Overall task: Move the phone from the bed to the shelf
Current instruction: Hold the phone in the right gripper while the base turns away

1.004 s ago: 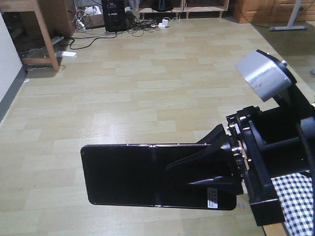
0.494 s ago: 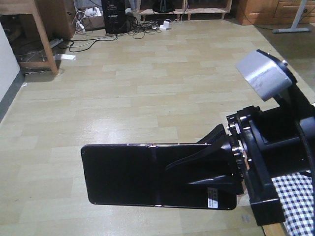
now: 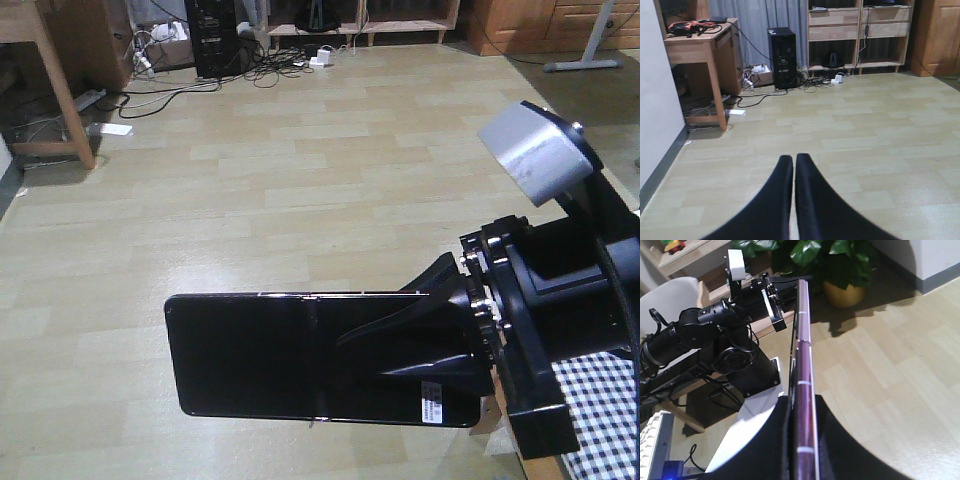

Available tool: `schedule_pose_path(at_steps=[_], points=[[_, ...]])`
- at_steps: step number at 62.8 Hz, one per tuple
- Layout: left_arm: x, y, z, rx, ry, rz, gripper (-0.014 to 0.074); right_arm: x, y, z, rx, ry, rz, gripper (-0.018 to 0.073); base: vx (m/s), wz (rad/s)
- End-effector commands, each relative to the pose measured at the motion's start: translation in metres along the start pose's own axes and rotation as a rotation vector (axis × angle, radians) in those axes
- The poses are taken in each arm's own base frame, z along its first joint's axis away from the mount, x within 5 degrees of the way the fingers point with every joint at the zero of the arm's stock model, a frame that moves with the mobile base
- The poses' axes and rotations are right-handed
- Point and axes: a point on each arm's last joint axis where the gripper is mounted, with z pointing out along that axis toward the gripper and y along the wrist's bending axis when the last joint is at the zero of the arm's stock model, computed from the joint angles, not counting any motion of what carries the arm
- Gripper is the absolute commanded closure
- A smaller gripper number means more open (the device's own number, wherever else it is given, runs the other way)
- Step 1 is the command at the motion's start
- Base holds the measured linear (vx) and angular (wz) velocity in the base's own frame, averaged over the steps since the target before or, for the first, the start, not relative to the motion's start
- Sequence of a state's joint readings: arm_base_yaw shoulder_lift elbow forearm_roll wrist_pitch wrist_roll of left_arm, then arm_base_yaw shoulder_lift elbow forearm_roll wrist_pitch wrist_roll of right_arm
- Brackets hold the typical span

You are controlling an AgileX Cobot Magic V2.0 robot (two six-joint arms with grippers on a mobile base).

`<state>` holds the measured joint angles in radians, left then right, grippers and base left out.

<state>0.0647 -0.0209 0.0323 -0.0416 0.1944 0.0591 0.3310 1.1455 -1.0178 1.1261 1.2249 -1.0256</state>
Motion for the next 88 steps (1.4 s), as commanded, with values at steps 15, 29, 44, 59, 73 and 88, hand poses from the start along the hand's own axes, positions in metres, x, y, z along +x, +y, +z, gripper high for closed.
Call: schedule_pose_path(at_steps=[15,29,44,59,73,88], points=[[-0.0045,0.0001,-0.0002,0.000,-0.072,-0.009,0.0595,-0.0105,0.0172,-0.0071,-0.088,-0.063,-0.021,0.0561,0.25,-0.12],[-0.0045,0.0001,-0.0002,0.000,-0.072,-0.009,0.0595,-0.0105,0.0172,-0.0071,-0.088,-0.063,-0.021,0.0561,0.26,-0.09],[-0.0045,0.0001,-0.0002,0.000,-0.072,-0.009,0.0595,-0.0105,0.0178,-0.0074,-0.087,-0.064,-0.023,0.0561,0.27,0.00],[-0.0045,0.0001,-0.0002,0.000,-0.072,-0.009,0.0595,-0.0105,0.0178,-0.0074,-0.087,-0.064,-0.023,0.0561,0.30,0.08],[-0.0045,0.0001,-0.0002,0.000,-0.072,-0.009,0.0595,-0.0105,0.0178,-0.0074,-0.087,-0.064,-0.023,0.0561,0.33,0.09],[-0.0045,0.0001,-0.0002,0.000,-0.072,-0.009,0.0595,-0.0105,0.0178,-0.0074,-0.087,-0.064,-0.023,0.0561,0.36,0.05]])
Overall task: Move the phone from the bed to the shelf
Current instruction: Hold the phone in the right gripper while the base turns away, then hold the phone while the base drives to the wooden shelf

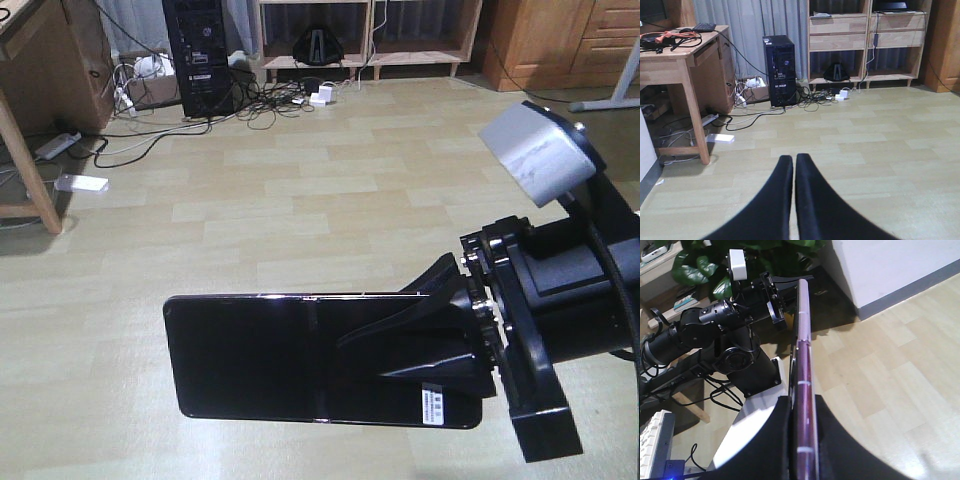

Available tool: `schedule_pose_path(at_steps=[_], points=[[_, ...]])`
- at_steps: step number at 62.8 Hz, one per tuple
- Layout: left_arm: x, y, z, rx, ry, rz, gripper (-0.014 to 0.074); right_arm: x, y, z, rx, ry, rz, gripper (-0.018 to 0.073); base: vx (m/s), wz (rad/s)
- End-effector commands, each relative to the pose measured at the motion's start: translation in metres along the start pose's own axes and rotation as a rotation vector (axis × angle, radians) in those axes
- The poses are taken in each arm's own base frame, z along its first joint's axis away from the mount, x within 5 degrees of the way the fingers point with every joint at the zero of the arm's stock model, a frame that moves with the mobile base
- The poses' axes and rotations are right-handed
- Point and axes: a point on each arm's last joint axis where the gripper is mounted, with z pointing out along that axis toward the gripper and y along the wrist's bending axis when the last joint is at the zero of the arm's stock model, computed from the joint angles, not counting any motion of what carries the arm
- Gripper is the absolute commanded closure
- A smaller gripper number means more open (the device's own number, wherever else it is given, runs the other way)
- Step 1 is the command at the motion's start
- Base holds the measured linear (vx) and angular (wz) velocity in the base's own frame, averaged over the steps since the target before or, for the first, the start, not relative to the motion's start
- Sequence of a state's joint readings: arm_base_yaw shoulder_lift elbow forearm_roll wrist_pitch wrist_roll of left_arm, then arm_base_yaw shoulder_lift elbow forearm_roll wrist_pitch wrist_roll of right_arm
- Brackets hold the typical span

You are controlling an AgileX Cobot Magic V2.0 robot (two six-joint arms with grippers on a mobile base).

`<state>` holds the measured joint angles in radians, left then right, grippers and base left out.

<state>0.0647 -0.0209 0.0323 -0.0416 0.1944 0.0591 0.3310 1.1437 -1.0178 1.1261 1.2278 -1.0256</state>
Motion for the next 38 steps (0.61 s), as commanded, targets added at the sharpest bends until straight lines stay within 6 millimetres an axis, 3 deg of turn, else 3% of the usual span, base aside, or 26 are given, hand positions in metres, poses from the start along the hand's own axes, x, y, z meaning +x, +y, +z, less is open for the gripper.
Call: schedule_pose_path(at_steps=[1,38], points=[[-0.0045,0.0001,-0.0002,0.000,-0.072,-0.009,0.0595,-0.0106,0.0170,-0.0070,-0.085,-0.065,-0.022,0.0561,0.38,0.01],[-0.0045,0.0001,-0.0002,0.000,-0.072,-0.009,0.0595,-0.0106,0.0170,-0.0070,-0.085,-0.065,-0.022,0.0561,0.39,-0.10]])
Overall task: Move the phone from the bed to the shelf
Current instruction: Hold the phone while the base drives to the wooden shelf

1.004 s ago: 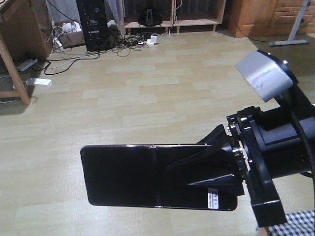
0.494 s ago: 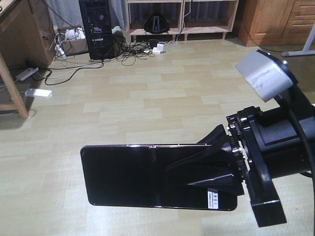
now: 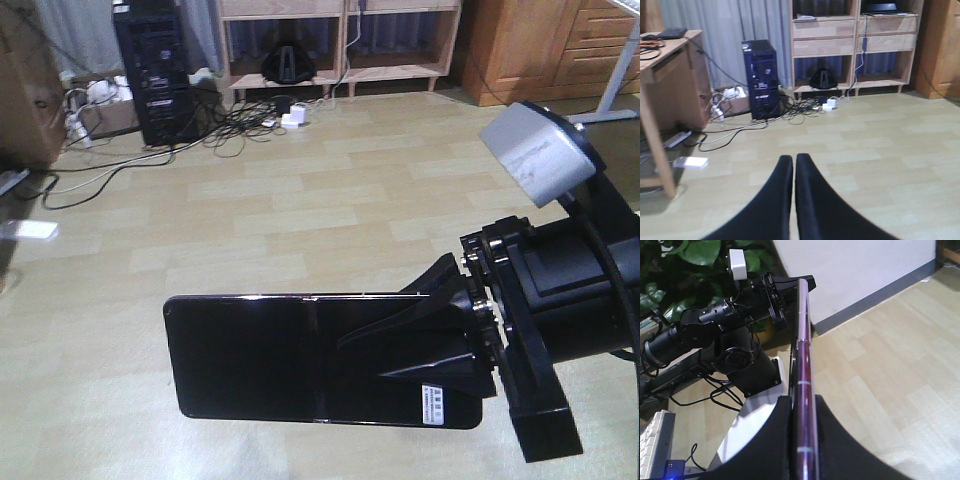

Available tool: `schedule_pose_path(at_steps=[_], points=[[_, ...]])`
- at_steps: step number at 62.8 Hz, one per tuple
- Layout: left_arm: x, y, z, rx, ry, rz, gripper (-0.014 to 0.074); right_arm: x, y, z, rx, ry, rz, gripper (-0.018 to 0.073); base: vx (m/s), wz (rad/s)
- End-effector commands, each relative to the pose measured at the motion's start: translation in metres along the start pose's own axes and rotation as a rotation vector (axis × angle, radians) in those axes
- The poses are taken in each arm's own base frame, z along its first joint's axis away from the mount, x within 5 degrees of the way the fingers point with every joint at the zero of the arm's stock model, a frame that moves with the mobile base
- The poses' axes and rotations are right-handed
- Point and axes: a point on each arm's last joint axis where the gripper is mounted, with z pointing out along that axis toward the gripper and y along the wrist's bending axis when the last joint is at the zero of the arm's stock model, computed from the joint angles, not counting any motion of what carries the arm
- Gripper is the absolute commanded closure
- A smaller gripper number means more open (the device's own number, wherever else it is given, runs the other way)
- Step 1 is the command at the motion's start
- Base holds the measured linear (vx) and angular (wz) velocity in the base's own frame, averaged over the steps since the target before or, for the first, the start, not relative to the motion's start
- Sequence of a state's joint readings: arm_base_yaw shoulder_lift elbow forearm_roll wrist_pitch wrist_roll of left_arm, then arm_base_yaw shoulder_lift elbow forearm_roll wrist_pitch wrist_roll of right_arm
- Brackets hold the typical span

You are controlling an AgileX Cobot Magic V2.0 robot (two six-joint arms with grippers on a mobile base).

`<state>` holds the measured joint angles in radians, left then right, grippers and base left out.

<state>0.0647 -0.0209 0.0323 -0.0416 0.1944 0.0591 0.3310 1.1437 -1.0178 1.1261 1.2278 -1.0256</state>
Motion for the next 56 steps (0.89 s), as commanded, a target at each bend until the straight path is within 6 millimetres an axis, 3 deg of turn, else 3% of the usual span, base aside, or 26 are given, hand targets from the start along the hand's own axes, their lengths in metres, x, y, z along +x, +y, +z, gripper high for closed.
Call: schedule_pose_path(at_steps=[1,56], points=[[-0.0045,0.0001,-0.0002,0.000,-0.072,-0.009,0.0595,-0.0106,0.0170,-0.0070,-0.085,-0.065,-0.022,0.0561,0.39,-0.16],[-0.0045,0.0001,-0.0002,0.000,-0.072,-0.009,0.0595,-0.0106,0.0170,-0.0070,-0.085,-0.065,-0.022,0.0561,0.41,-0.16]])
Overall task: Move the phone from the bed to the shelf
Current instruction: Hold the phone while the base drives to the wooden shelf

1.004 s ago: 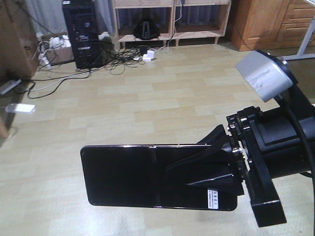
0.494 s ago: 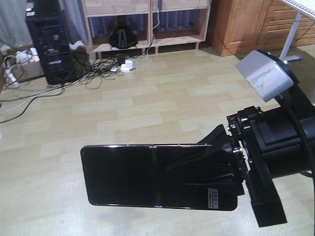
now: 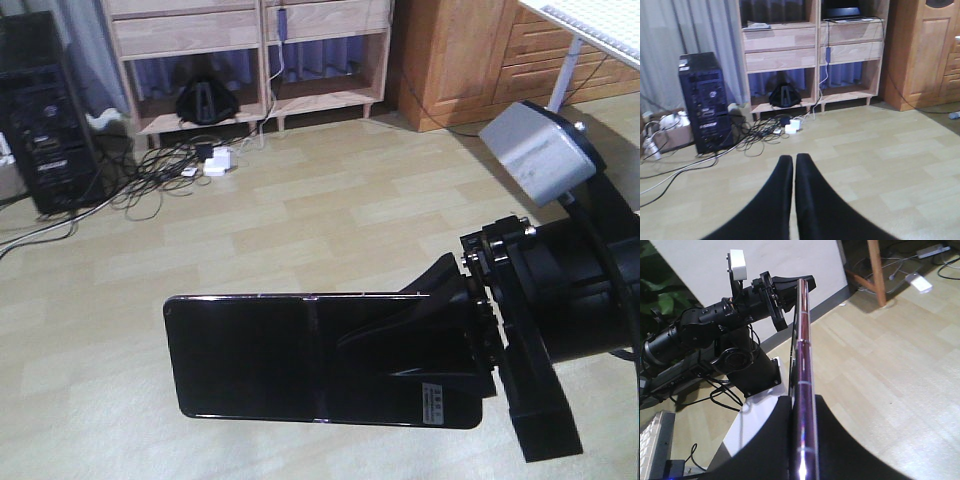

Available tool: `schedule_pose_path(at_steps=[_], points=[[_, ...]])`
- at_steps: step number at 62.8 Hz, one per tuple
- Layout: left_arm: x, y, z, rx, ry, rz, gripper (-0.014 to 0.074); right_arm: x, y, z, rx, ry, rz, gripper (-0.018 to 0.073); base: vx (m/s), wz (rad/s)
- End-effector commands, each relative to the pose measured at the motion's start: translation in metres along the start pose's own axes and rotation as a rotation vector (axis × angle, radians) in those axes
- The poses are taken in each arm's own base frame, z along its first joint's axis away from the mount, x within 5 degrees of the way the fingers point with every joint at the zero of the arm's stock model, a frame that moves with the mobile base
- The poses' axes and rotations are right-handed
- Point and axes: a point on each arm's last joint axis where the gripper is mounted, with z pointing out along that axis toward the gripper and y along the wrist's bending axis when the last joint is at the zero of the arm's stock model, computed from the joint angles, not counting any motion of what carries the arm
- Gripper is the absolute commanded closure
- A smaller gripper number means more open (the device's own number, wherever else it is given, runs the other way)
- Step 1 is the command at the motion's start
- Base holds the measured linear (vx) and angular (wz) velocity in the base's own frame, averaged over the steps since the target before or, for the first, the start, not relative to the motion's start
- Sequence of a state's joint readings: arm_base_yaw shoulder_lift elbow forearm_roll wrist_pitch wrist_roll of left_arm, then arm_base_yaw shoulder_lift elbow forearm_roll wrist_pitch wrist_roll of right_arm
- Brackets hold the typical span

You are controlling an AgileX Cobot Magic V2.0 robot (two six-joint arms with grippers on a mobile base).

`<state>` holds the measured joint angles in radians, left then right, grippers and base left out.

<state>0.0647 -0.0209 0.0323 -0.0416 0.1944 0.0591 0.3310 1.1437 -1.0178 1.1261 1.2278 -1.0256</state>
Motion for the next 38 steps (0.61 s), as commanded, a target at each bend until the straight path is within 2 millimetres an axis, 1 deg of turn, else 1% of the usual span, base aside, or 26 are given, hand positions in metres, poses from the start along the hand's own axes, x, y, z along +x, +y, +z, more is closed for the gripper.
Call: schedule_pose_path(at_steps=[1,38], points=[[-0.0045,0.0001,-0.0002,0.000,-0.072,-0.009,0.0595,-0.0106,0.0170,-0.0070,-0.085,-0.065,-0.022,0.0561,0.40,-0.16],[-0.0045,0.0001,-0.0002,0.000,-0.072,-0.009,0.0595,-0.0106,0.0170,-0.0070,-0.085,-0.065,-0.022,0.0561,0.39,-0.20]])
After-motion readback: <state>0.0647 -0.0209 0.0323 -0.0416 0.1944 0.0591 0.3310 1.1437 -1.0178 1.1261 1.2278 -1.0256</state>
